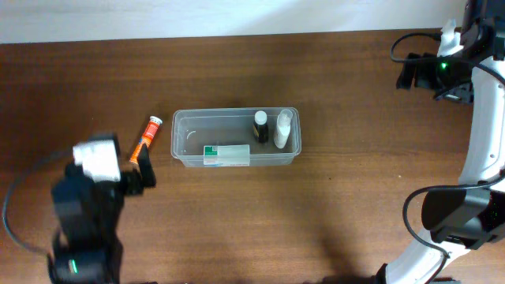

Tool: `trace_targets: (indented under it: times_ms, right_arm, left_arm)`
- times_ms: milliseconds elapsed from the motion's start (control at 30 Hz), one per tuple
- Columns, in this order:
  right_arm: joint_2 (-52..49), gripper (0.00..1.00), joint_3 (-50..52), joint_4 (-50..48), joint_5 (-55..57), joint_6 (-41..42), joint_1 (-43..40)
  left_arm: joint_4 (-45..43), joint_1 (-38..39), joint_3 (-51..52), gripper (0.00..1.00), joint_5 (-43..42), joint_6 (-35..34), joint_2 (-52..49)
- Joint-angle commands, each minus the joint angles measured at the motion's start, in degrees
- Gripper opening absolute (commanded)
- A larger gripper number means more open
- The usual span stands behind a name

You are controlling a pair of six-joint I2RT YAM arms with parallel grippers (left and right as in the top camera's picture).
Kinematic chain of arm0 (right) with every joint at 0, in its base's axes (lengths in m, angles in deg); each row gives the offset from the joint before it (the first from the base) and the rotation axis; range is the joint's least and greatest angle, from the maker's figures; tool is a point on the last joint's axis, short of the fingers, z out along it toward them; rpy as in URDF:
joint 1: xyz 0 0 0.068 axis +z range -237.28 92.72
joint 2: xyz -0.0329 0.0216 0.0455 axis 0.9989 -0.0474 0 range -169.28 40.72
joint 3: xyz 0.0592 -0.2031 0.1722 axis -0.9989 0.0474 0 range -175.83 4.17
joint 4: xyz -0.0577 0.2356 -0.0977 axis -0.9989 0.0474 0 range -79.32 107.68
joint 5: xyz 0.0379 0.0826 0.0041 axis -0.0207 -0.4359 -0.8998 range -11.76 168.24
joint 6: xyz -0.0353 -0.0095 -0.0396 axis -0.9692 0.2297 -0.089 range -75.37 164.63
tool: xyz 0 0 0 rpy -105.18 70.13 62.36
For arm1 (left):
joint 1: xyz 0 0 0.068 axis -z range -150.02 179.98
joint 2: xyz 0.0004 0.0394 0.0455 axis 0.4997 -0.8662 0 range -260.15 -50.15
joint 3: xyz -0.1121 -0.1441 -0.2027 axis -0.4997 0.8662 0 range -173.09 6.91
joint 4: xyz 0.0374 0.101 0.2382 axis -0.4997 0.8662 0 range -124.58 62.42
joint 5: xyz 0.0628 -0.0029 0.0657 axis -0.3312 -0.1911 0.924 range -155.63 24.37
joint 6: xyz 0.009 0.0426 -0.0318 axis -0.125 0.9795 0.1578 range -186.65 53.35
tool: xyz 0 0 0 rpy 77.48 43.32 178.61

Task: Pack container
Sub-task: 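Move the left gripper to the orange tablet tube and grasp it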

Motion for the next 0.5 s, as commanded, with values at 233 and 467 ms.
trace_targets:
  times_ms: [233, 467]
  right_arm:
    - [0.4, 0.98, -0.9, 0.0, 0.5, 0.3, -0.2]
    - [0.4, 0.98, -0.9, 0.0, 0.5, 0.3, -0.2]
  left_arm:
    - [18.0, -1.0, -27.1, 0.99, -5.9, -0.1, -38.0]
    - [14.4, -1.1, -27.1, 0.99, -5.4, 5.5, -48.4]
